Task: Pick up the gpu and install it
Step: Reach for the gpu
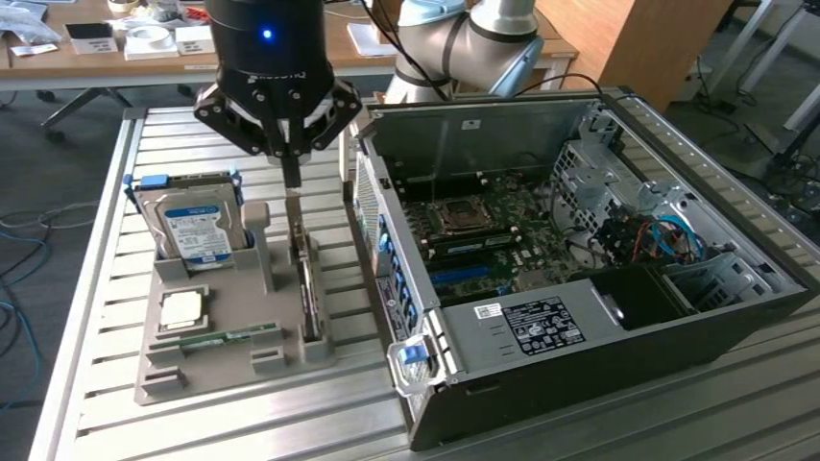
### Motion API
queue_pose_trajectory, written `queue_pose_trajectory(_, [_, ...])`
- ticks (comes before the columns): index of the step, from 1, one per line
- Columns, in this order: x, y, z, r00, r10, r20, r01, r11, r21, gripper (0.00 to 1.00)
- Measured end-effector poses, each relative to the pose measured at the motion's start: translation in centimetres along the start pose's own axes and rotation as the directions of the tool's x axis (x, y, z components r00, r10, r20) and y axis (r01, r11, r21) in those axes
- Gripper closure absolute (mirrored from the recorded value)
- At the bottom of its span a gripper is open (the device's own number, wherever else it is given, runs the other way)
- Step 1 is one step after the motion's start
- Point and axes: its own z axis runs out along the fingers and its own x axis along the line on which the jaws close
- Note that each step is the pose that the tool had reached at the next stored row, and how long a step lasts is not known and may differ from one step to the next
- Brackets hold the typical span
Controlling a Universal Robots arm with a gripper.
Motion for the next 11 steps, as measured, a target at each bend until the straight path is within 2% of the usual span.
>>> queue_pose_trajectory(11, [0.3,-1.12,0.00,1.0000,0.000,0.0001,0.000,1.0000,0.0000,0.89])
